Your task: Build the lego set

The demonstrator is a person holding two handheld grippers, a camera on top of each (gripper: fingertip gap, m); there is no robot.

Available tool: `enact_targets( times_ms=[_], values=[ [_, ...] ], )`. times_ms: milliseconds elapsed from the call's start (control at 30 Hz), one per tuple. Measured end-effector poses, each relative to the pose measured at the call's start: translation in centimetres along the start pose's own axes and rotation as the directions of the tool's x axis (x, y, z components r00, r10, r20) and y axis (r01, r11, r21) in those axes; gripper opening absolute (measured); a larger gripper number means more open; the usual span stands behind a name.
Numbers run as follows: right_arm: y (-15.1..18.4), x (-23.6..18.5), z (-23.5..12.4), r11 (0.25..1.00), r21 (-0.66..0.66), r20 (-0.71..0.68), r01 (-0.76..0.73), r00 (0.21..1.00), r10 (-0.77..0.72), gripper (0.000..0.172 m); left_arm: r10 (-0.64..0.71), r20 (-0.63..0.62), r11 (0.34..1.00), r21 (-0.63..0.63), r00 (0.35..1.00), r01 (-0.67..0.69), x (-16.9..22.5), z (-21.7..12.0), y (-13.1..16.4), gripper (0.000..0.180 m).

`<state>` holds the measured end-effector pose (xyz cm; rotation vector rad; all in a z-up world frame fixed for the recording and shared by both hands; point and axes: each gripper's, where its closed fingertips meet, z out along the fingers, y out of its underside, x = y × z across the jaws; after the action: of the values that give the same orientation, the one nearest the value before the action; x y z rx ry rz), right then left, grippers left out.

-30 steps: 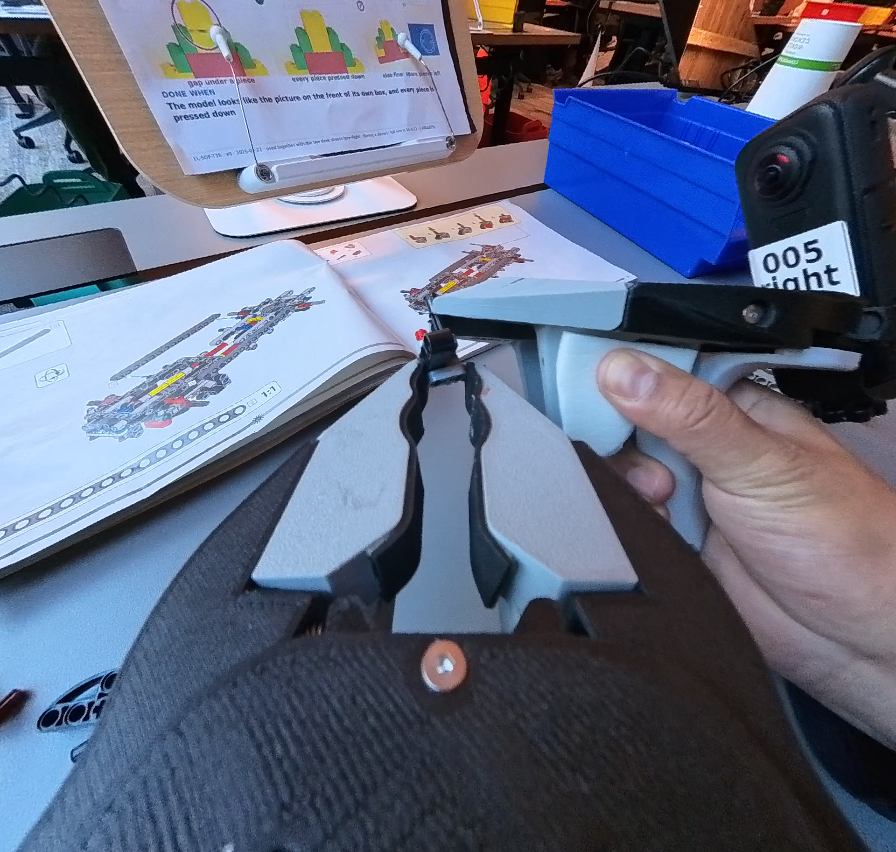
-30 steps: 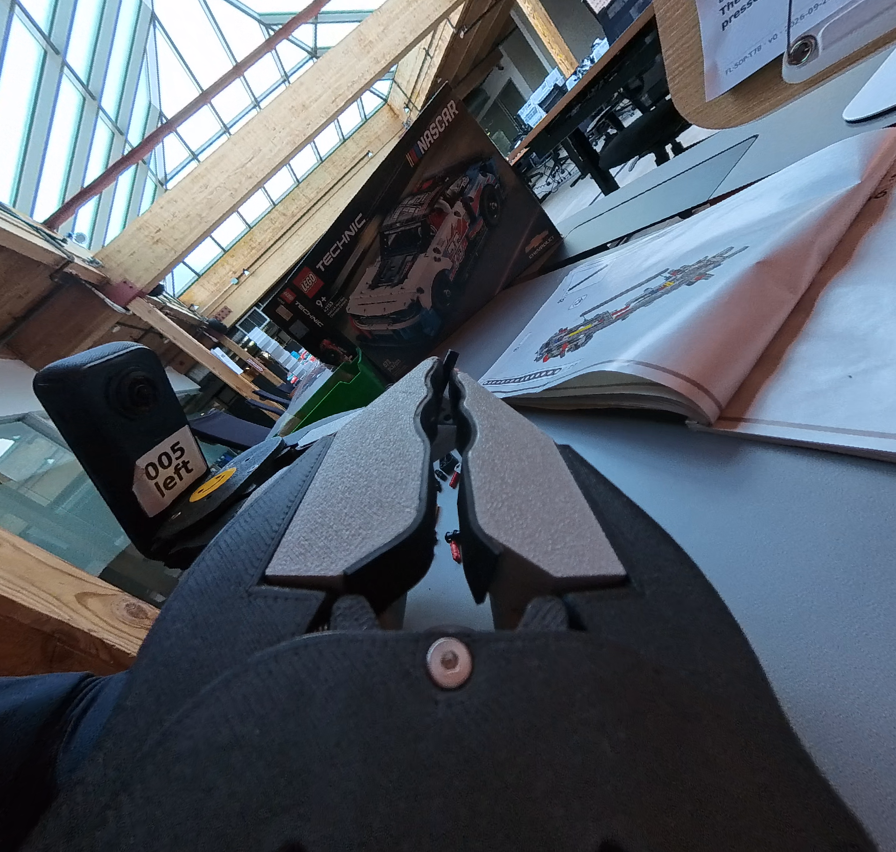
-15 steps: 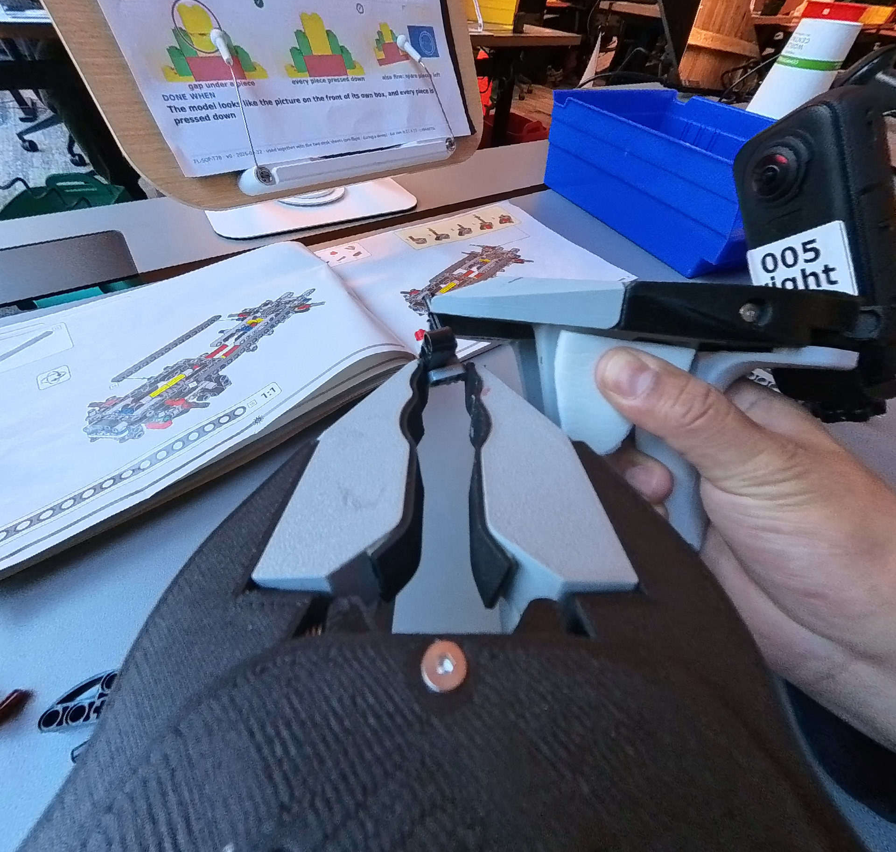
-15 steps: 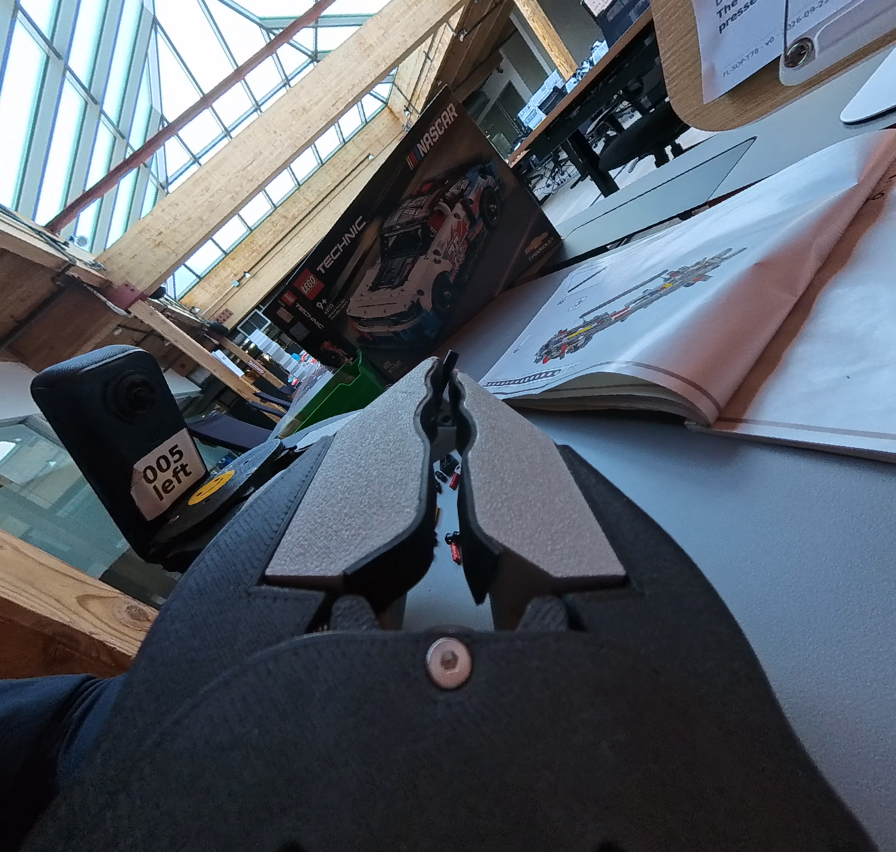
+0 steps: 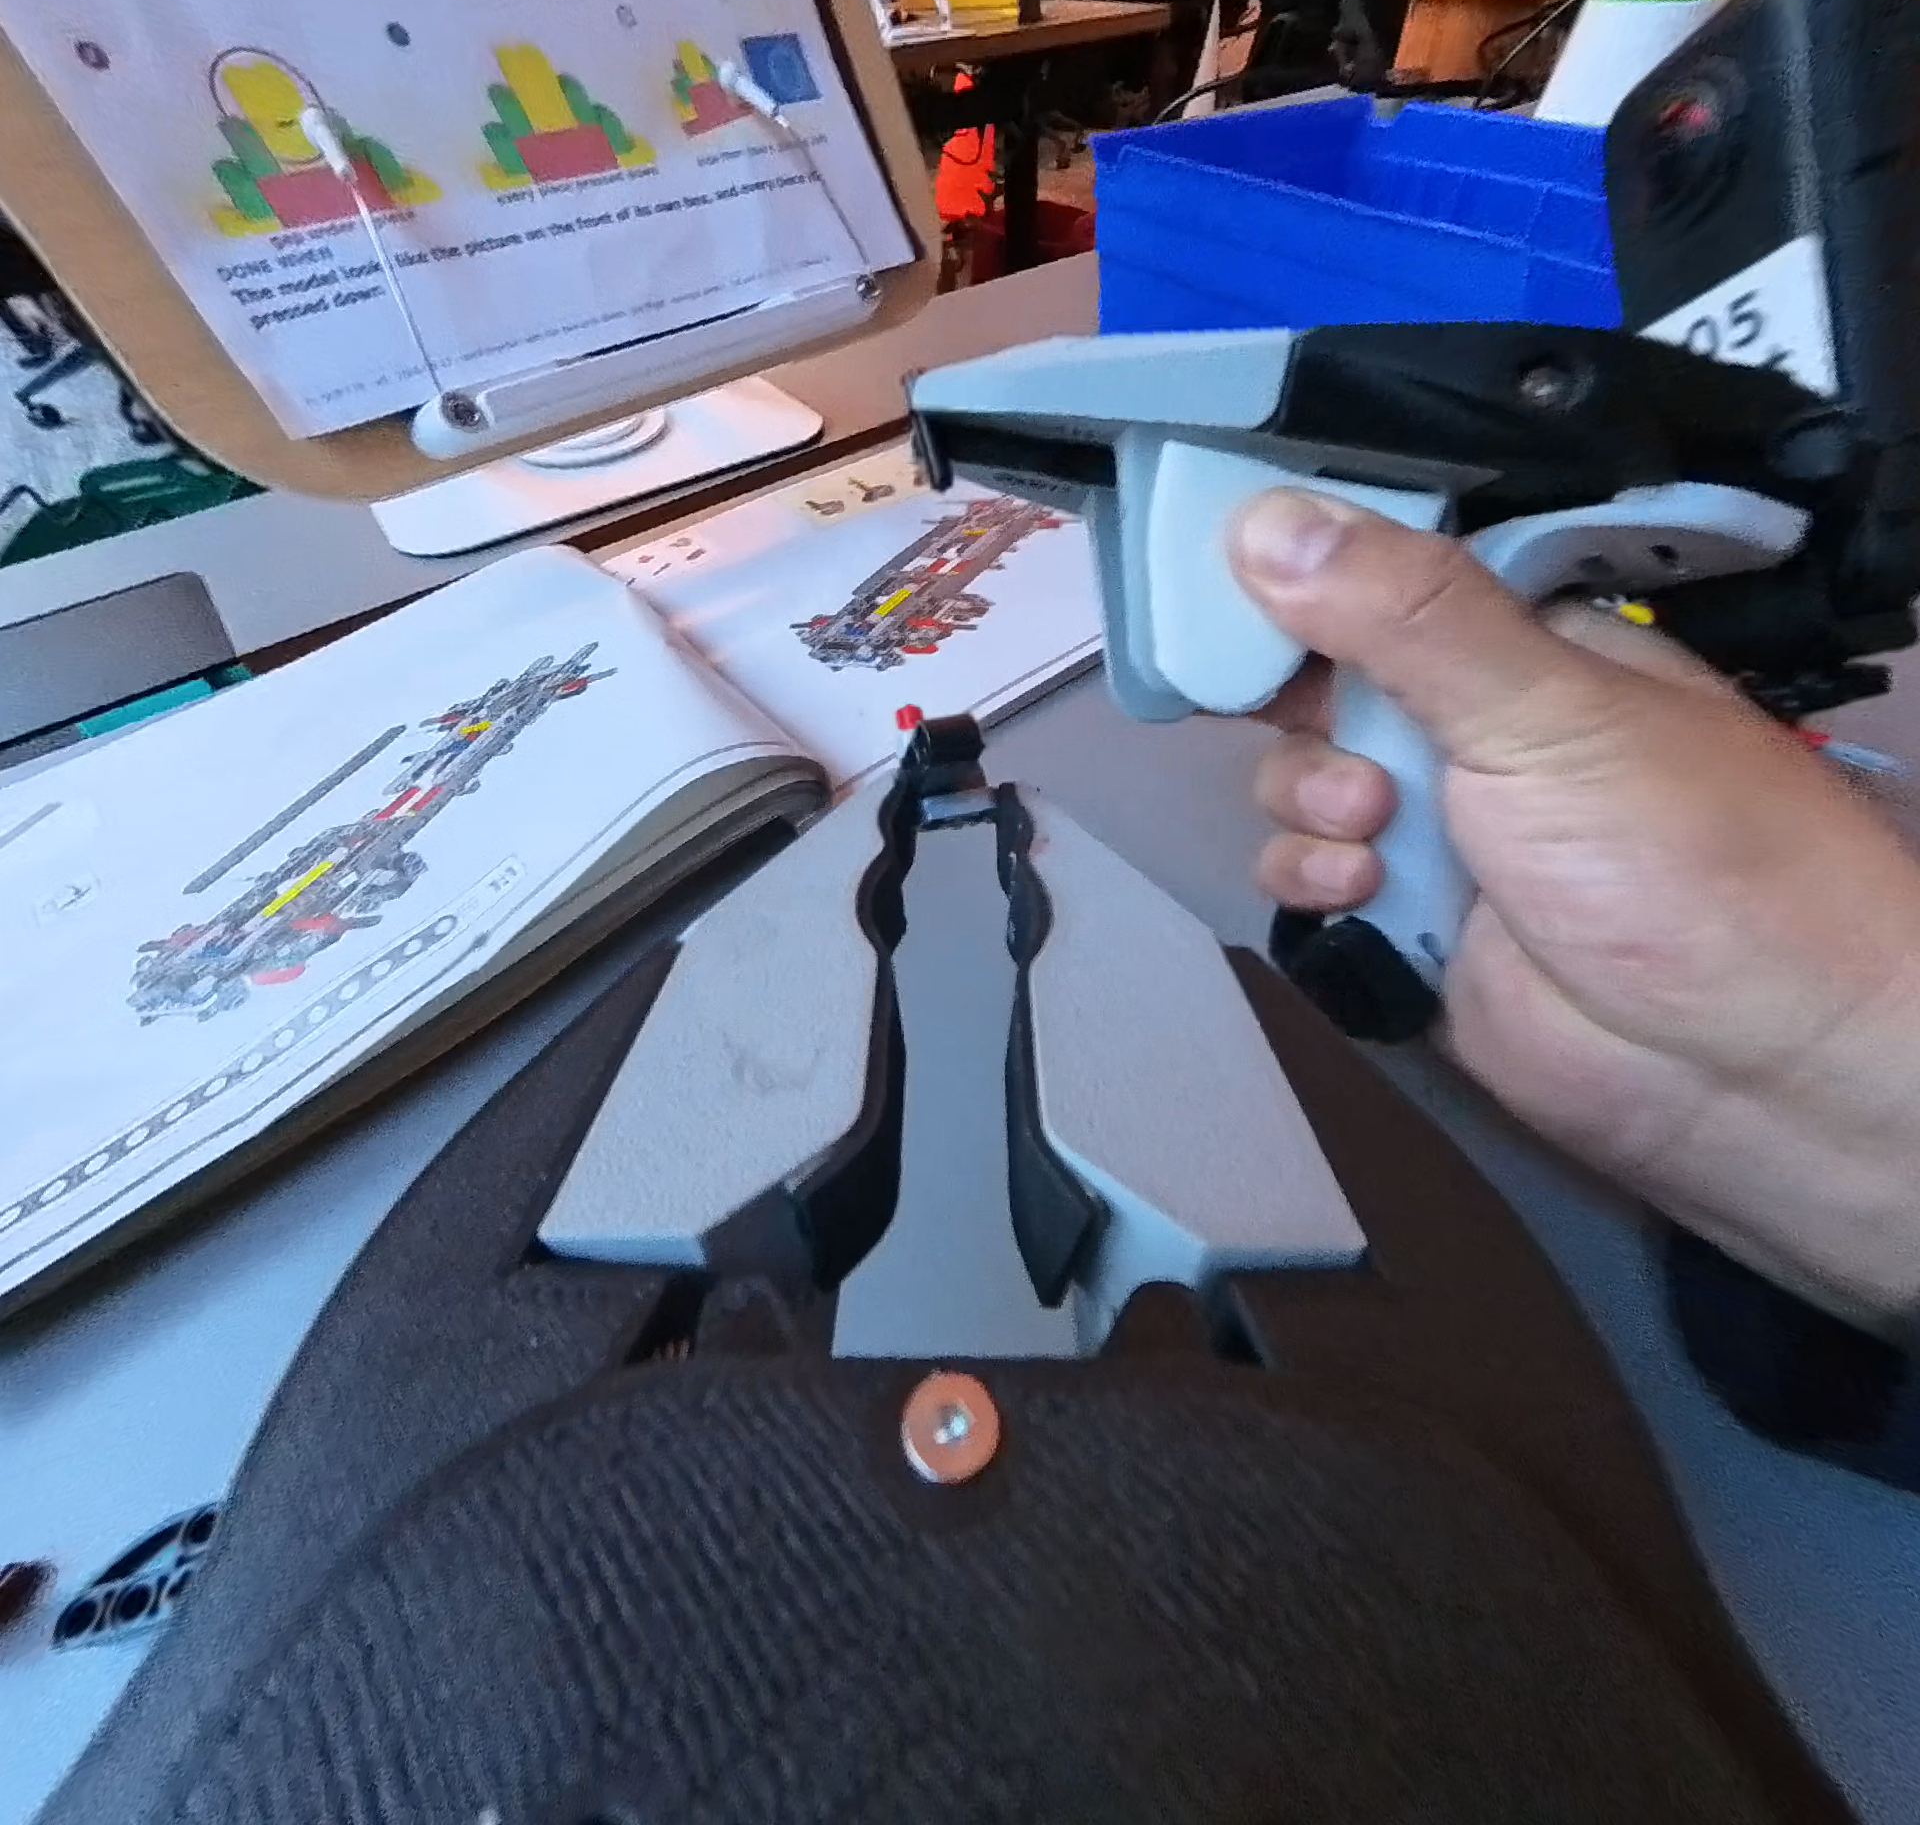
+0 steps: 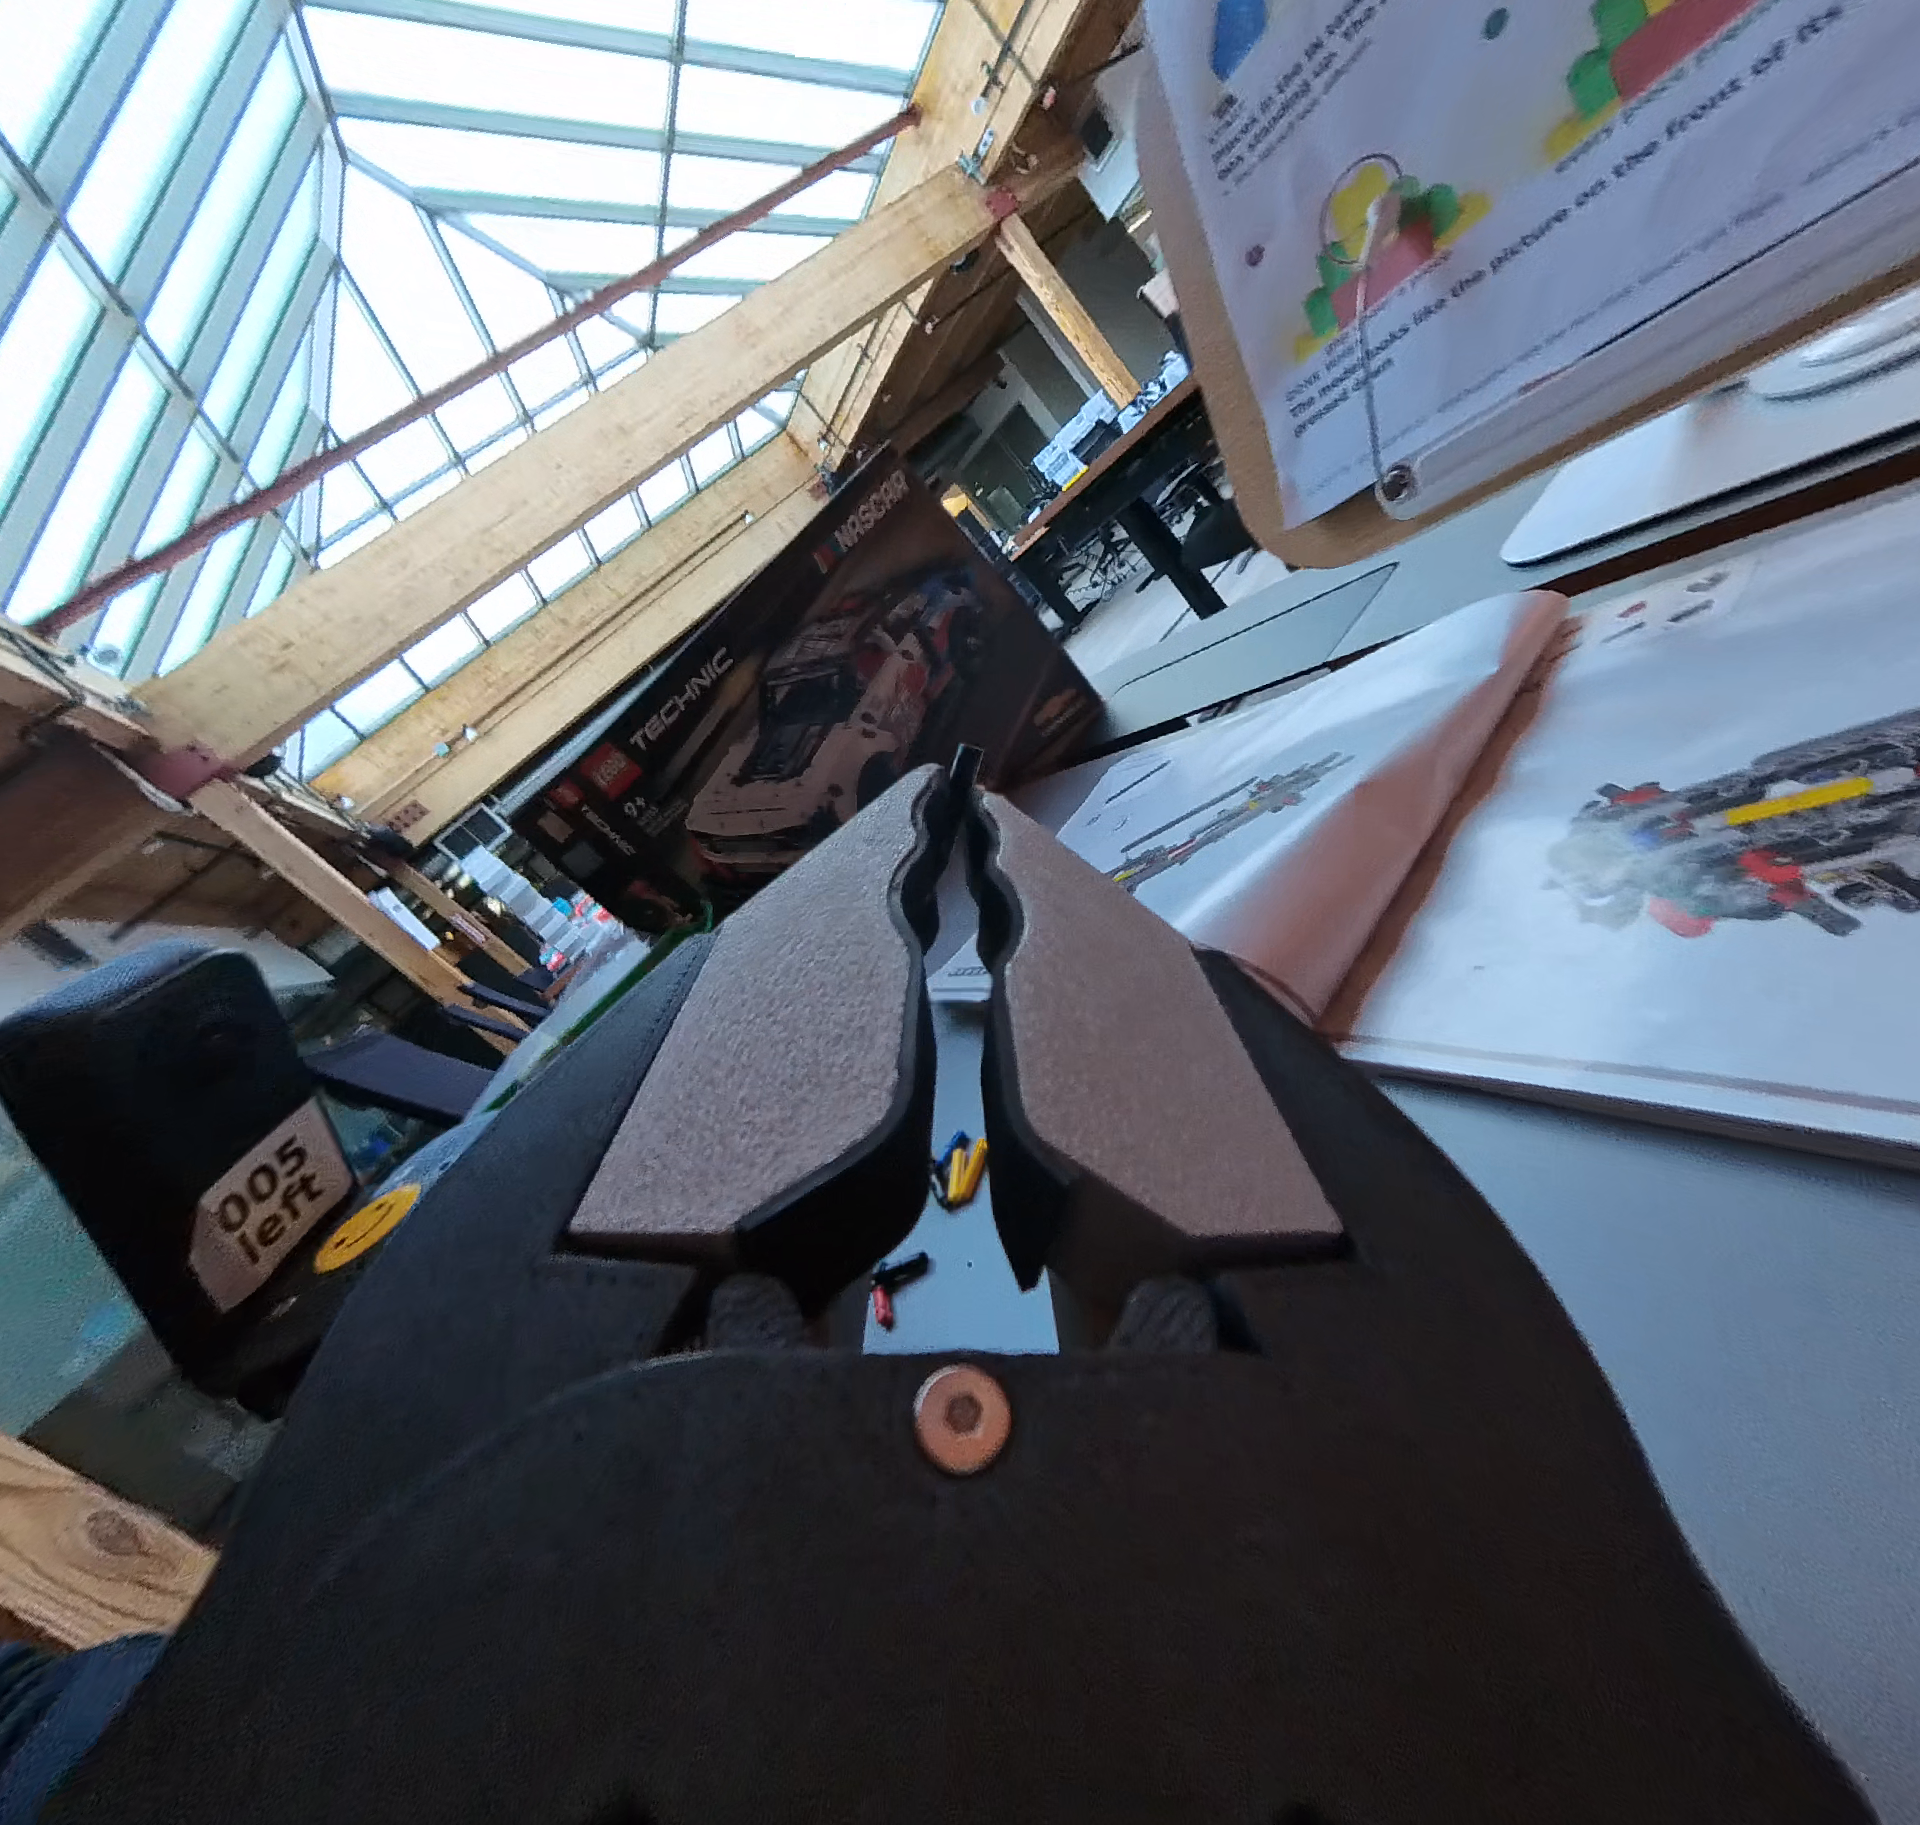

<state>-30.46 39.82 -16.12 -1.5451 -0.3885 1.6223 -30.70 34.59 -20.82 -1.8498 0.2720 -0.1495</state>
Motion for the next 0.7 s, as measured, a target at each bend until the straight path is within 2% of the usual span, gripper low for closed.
enact_targets(
  times_ms=[133,267,367,433,500,567,633,700],
  values=[
    [1.3,-1.4,0.4,0.997,-0.070,0.057,0.020,0.998,-0.016,0.000,0.031,0.043,0.997,0.065,0.999,-0.034,-0.9,-0.8,-1.0,0.014],
    [2.5,-4.6,0.4,0.994,-0.110,0.183,-0.001,0.983,0.022,0.000,0.116,0.070,0.978,0.167,0.991,-0.126,-0.8,-1.7,-2.6,0.014],
    [2.3,-6.5,0.0,0.989,-0.105,0.213,0.099,0.974,-0.075,0.000,0.175,0.071,0.955,0.229,0.982,-0.187,-0.5,-2.0,-3.3,0.013],
    [2.0,-7.0,-0.2,0.980,-0.104,0.215,0.168,0.966,-0.143,0.000,0.262,0.057,0.925,0.271,0.963,-0.267,-0.1,-1.6,-3.3,0.014],
    [1.9,-7.0,-0.5,0.962,-0.130,0.213,0.242,0.954,-0.211,0.000,0.319,0.022,0.921,0.228,0.947,-0.315,0.2,-0.7,-1.9,0.014],
    [2.9,-6.2,-0.7,0.931,-0.220,0.217,0.291,0.945,-0.244,0.000,0.337,-0.014,0.917,0.233,0.941,-0.325,0.8,-0.7,-1.8,0.014],
    [4.2,-4.8,-1.0,0.906,-0.317,0.208,0.279,0.953,-0.220,0.000,0.351,-0.043,0.918,0.212,0.935,-0.335,1.3,-0.9,-1.3,0.014],
    [4.2,-4.1,-1.6,0.918,-0.333,0.216,0.217,0.965,-0.150,0.000,0.371,-0.054,0.911,0.213,0.927,-0.352,1.7,-1.2,-1.2,0.013]
  ],
)
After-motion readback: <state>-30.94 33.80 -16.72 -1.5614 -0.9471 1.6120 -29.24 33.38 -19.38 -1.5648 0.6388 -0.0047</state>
